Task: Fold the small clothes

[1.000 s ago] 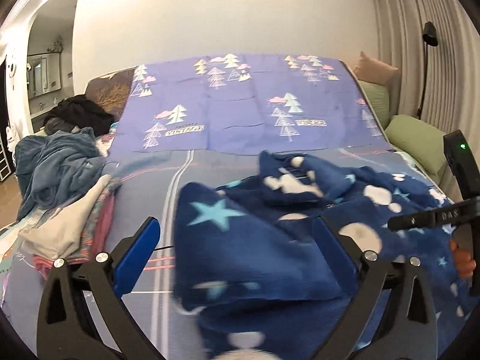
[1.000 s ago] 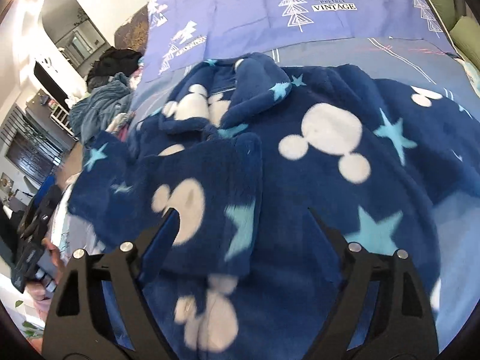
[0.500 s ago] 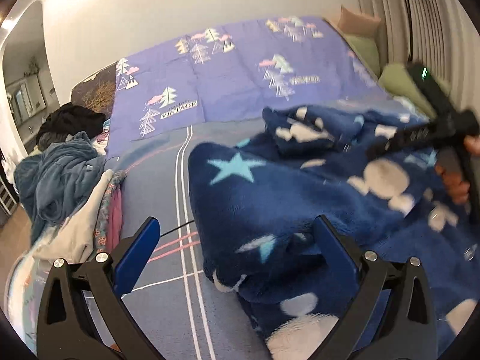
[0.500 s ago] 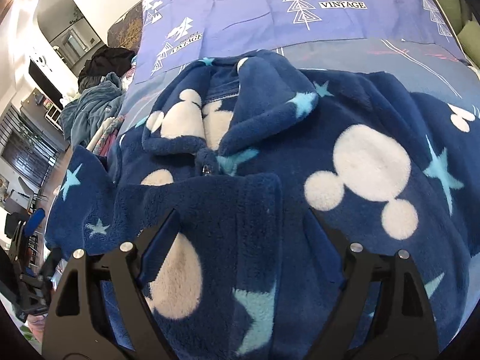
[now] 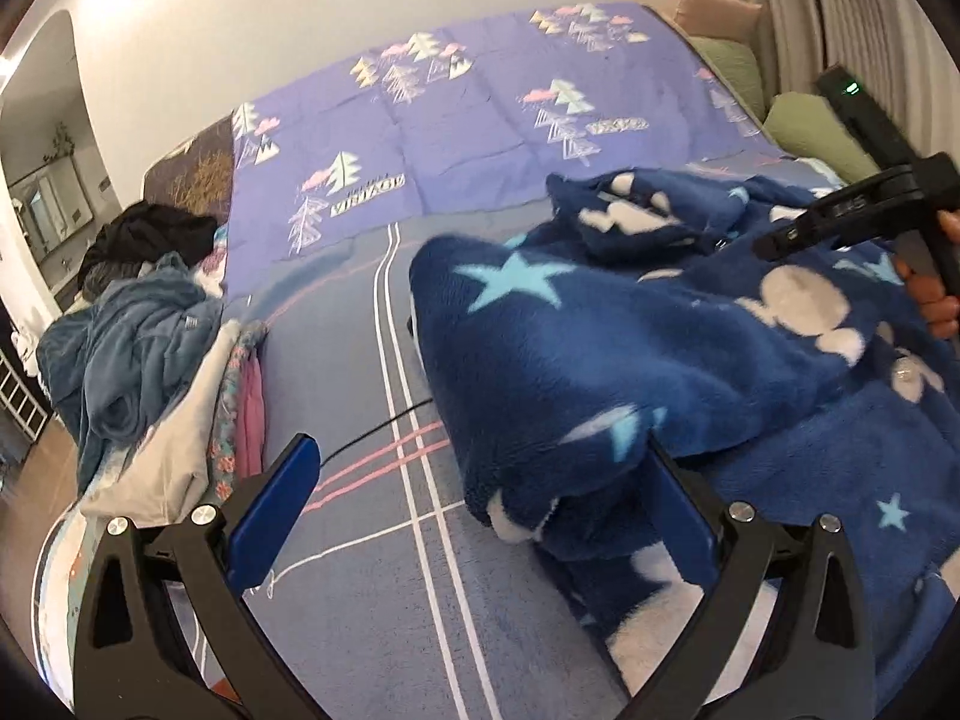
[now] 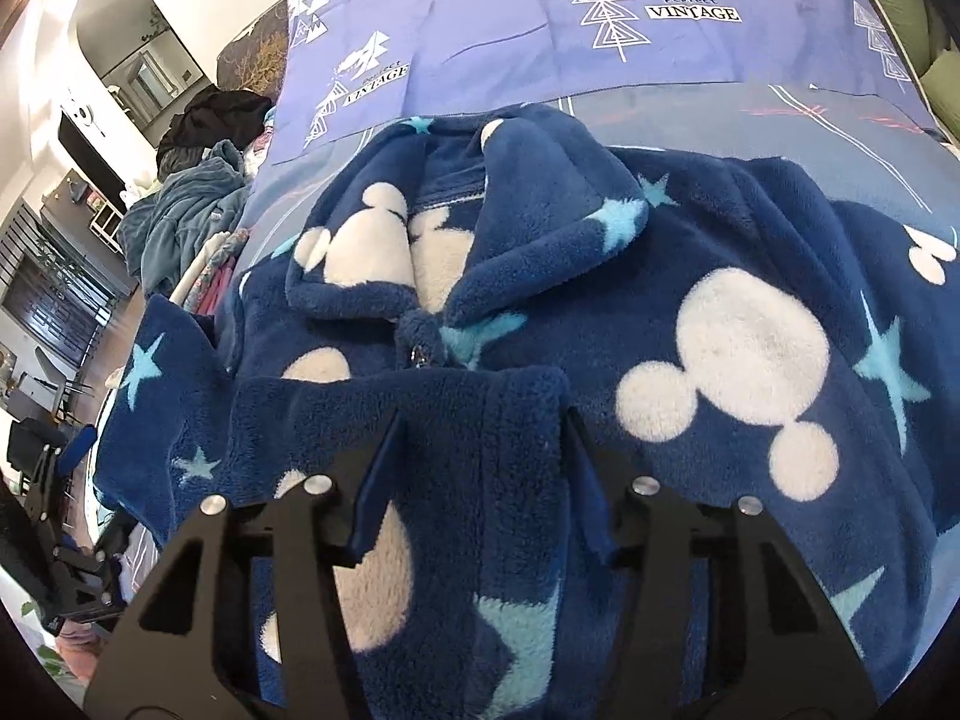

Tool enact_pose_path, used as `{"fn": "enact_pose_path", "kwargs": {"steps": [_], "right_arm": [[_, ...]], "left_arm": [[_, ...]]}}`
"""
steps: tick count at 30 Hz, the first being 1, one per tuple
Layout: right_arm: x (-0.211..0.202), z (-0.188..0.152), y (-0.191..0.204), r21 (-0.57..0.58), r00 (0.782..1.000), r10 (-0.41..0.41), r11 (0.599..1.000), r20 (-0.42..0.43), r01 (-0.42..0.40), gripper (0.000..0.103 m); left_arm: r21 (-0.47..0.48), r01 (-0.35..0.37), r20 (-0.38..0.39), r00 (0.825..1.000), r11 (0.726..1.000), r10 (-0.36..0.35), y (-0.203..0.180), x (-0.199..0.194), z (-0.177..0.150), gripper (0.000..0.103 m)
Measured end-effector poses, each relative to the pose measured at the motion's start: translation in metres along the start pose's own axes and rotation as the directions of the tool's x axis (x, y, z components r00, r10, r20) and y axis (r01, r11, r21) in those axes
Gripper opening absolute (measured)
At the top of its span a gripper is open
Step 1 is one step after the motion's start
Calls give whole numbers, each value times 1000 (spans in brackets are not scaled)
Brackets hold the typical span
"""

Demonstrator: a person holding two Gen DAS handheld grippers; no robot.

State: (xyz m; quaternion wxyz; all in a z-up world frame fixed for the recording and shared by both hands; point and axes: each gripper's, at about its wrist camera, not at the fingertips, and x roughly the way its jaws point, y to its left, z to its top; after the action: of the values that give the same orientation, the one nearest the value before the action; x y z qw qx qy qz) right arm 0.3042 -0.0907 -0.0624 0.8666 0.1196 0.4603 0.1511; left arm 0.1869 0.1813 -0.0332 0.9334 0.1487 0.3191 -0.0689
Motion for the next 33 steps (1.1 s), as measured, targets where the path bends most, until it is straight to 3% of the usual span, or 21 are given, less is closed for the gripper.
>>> {"fn": "enact_pose_path", "kwargs": {"steps": [4, 5, 7, 10, 13, 16, 18, 22, 24, 26, 28, 29, 33], "right_arm": [[1, 0, 0, 5, 1000, 3, 1000, 0, -3, 50], [2, 1, 2, -4, 1000, 8, 1000, -5, -8, 36], [2, 2, 4, -5, 1000, 23, 1000, -13, -23, 20], [-10, 5, 13, -28, 999, -5, 1000, 38, 6, 15], [-48, 10, 27, -86, 980, -76, 992, 182, 93, 15], [-82, 19, 21, -58, 954, -128, 987, 271, 149, 15], [-100, 26, 7, -26, 938, -171, 982, 303, 187, 15], [-95, 29, -26, 21, 932, -245, 968, 268, 248, 17], [-71, 27, -46, 25, 941, -285, 958, 181, 286, 22], [-47, 18, -61, 34, 930, -356, 934, 93, 354, 34], [-51, 6, -66, 58, 928, -352, 936, 119, 347, 36], [-57, 2, -66, 62, 931, -338, 941, 139, 333, 41], [-85, -7, -59, 49, 938, -286, 958, 197, 282, 42]], "left_arm": [[11, -13, -34, 999, 1000, 13, -5, 14, -1, 102], [6, -15, -38, 999, 1000, 15, -5, 17, -1, 102], [-10, -23, -33, 999, 1000, 22, -3, 18, 0, 102], [-47, -41, 0, 999, 998, 41, 1, 13, 3, 101], [-38, -92, 9, 996, 995, 92, 0, 12, 3, 101], [-4, -154, -40, 987, 988, 153, -3, 23, 1, 101], [12, -158, -63, 985, 987, 159, -7, 28, 0, 101], [72, -178, -58, 982, 981, 182, -19, 29, 0, 101], [91, -180, -55, 981, 980, 185, -23, 28, -1, 101], [100, -189, -57, 979, 977, 195, -24, 28, -2, 101], [86, -177, -64, 981, 980, 183, -21, 27, -3, 101], [74, -166, -71, 983, 983, 171, -17, 27, -3, 101], [52, -157, -91, 983, 986, 161, -11, 28, -4, 101]]}}
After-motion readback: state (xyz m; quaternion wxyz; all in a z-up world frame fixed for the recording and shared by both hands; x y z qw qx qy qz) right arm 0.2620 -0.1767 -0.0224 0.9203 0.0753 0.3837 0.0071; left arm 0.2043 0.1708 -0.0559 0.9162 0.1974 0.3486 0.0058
